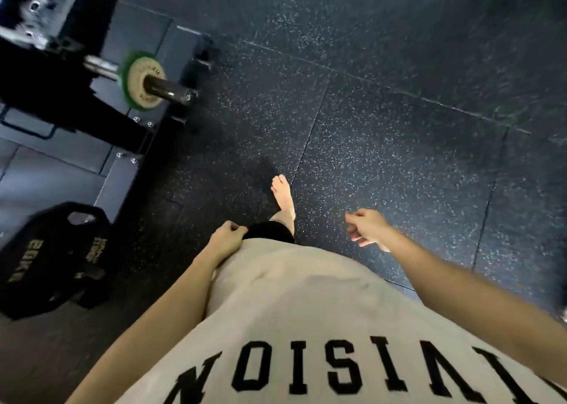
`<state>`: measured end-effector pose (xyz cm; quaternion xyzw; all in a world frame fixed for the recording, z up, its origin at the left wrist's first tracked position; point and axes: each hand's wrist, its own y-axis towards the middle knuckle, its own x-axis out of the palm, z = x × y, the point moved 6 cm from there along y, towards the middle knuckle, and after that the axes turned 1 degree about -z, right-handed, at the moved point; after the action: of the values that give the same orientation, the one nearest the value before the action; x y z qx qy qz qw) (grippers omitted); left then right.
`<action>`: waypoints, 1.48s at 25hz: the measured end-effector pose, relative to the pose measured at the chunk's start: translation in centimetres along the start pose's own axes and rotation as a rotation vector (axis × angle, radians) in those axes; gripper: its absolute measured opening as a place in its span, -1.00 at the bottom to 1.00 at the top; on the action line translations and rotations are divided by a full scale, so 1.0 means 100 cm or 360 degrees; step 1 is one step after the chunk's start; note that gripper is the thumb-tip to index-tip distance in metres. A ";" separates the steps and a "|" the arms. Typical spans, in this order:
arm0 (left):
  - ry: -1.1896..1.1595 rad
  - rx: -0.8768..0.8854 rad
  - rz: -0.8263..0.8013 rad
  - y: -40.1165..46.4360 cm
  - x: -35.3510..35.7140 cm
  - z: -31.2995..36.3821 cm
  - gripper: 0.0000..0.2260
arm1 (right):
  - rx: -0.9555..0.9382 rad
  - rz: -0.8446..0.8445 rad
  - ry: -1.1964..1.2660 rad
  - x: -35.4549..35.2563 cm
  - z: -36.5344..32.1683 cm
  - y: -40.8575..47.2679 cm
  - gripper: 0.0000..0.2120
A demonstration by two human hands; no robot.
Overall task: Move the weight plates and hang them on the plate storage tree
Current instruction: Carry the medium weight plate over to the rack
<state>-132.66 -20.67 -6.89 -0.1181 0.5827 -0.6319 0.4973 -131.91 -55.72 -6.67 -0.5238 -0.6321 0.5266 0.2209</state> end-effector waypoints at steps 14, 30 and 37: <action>0.0136 0.0210 0.0021 0.205 -0.186 0.329 -0.83 | -0.0043 0.0232 0.0372 -0.194 -0.279 0.147 -0.87; -0.0213 -0.0123 0.0226 0.373 -0.334 0.594 -0.74 | -0.0231 -0.0054 -0.0355 -0.367 -0.707 0.369 -0.84; -0.0237 -0.0134 0.0065 0.487 -0.438 0.685 -0.69 | -0.0218 -0.0100 -0.0935 -0.376 -0.889 0.459 -0.87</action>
<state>-37.97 -21.09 -9.56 -0.1736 0.5723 -0.5860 0.5467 -25.04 -55.55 -6.69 -0.3431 -0.7189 0.6045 0.0089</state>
